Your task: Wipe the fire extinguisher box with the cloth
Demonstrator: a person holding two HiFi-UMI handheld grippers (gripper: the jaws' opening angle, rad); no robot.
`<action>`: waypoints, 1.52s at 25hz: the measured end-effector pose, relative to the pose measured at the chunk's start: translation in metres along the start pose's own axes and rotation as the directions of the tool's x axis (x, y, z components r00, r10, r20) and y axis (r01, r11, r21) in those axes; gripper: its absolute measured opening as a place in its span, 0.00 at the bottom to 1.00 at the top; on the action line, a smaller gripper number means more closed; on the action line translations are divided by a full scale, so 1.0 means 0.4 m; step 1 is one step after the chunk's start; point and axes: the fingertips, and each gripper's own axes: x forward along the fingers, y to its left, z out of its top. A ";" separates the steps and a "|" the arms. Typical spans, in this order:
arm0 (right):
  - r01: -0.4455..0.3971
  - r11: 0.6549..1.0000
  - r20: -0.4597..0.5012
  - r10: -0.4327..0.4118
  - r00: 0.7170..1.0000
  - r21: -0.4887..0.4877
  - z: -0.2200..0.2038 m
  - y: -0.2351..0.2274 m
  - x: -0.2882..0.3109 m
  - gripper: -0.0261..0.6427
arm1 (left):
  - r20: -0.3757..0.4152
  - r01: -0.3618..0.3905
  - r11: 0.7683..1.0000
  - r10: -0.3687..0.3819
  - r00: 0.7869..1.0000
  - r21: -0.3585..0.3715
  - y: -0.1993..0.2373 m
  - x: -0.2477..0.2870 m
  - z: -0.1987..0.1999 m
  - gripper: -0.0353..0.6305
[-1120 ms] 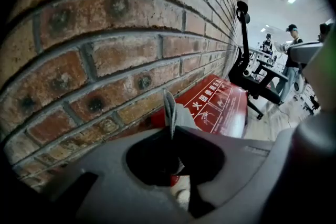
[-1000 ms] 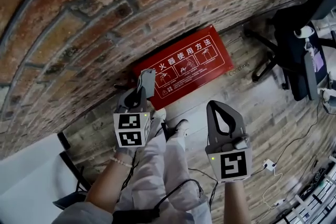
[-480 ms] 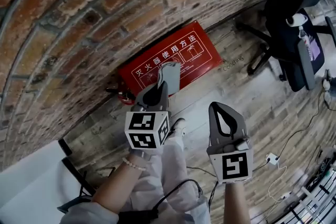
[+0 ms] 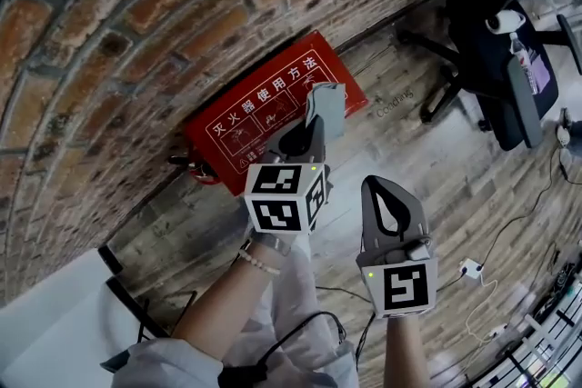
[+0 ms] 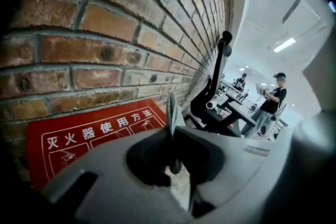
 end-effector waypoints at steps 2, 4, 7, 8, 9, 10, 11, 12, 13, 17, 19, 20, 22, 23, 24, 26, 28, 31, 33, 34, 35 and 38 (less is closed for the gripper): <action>0.008 1.000 -0.004 -0.008 1.000 0.002 -0.006 -0.016 0.000 0.06 | -0.001 0.014 1.000 -0.014 1.000 -0.013 -0.018 0.034 0.000 0.07; 0.016 1.000 -0.005 -0.016 1.000 0.005 -0.009 -0.030 -0.001 0.06 | -0.004 0.026 0.999 -0.026 1.000 -0.024 -0.033 0.068 -0.001 0.07; 0.026 1.000 -0.003 -0.026 1.000 0.009 -0.014 -0.051 -0.001 0.06 | -0.014 0.038 0.999 -0.038 0.999 -0.020 -0.050 0.117 -0.002 0.07; 0.028 1.000 -0.003 -0.028 1.000 0.010 -0.016 -0.057 -0.001 0.06 | -0.020 0.041 0.999 -0.041 0.999 -0.016 -0.055 0.131 -0.004 0.07; 0.030 0.999 -0.002 -0.030 1.000 0.013 -0.020 -0.062 -0.001 0.06 | -0.027 0.043 0.999 -0.044 0.999 -0.013 -0.058 0.144 -0.008 0.07; 0.032 0.999 -0.002 -0.032 0.999 0.018 -0.023 -0.066 -0.001 0.06 | -0.035 0.045 0.999 -0.045 0.998 -0.011 -0.061 0.156 -0.012 0.07; 0.034 0.999 -0.002 -0.034 0.999 0.023 -0.027 -0.071 -0.001 0.06 | -0.045 0.046 0.999 -0.046 0.998 -0.007 -0.062 0.168 -0.017 0.07; 0.037 0.999 -0.004 -0.037 0.999 0.026 -0.032 -0.076 -0.001 0.06 | -0.057 0.046 0.999 -0.046 0.997 0.000 -0.061 0.180 -0.022 0.07; 0.039 0.999 -0.007 -0.039 0.999 0.028 -0.036 -0.080 -0.001 0.06 | -0.070 0.045 0.999 -0.044 0.997 0.007 -0.060 0.191 -0.029 0.07; 0.043 0.999 -0.013 -0.042 0.999 0.030 -0.047 -0.088 0.003 0.06 | -0.137 0.029 1.000 -0.027 0.990 0.008 -0.047 0.228 -0.066 0.07; 0.043 0.998 -0.010 -0.043 0.999 0.034 -0.046 -0.088 0.005 0.06 | -0.159 0.015 1.000 -0.013 0.987 0.010 -0.037 0.242 -0.078 0.07; 0.043 0.998 -0.007 -0.043 0.999 0.036 -0.045 -0.088 0.007 0.06 | -0.167 0.008 1.000 -0.006 0.986 0.013 -0.032 0.247 -0.081 0.07; 0.039 0.999 -0.001 -0.039 0.999 0.037 -0.044 -0.086 0.008 0.06 | -0.186 -0.005 1.000 0.009 0.982 0.023 -0.024 0.254 -0.088 0.07; 0.037 0.999 0.001 -0.037 0.999 0.037 -0.043 -0.084 0.008 0.06 | -0.197 -0.010 0.999 0.016 0.980 0.031 -0.020 0.256 -0.092 0.07; 0.035 0.999 0.001 -0.035 0.999 0.038 -0.043 -0.082 0.008 0.06 | -0.206 -0.014 0.999 0.022 0.978 0.039 -0.018 0.257 -0.096 0.07; 0.034 0.999 -0.004 -0.033 0.999 0.041 -0.044 -0.080 0.006 0.06 | -0.218 -0.019 0.998 0.030 0.975 0.053 -0.015 0.259 -0.100 0.07; 0.037 0.998 -0.007 -0.037 0.999 0.046 -0.045 -0.081 0.005 0.06 | -0.222 -0.021 0.998 0.034 0.974 0.060 -0.014 0.260 -0.101 0.07; 0.045 0.998 -0.010 -0.045 0.999 0.053 -0.046 -0.084 0.004 0.06 | -0.223 -0.021 0.998 0.036 0.974 0.067 -0.014 0.260 -0.101 0.07; 0.047 0.997 -0.011 -0.046 0.999 0.055 -0.047 -0.084 0.004 0.06 | -0.225 -0.021 0.997 0.036 0.974 0.068 -0.014 0.258 -0.103 0.07; 0.047 0.997 -0.011 -0.046 0.999 0.054 -0.047 -0.084 0.004 0.06 | -0.227 -0.022 0.997 0.037 0.973 0.069 -0.013 0.255 -0.104 0.07; 0.046 0.998 -0.011 -0.045 0.999 0.053 -0.046 -0.084 0.005 0.06 | -0.228 -0.023 0.997 0.039 0.973 0.072 -0.011 0.252 -0.105 0.07; 0.041 0.998 -0.010 -0.041 0.999 0.045 -0.041 -0.081 0.009 0.06 | -0.229 -0.024 0.996 0.042 0.973 0.081 -0.005 0.244 -0.109 0.07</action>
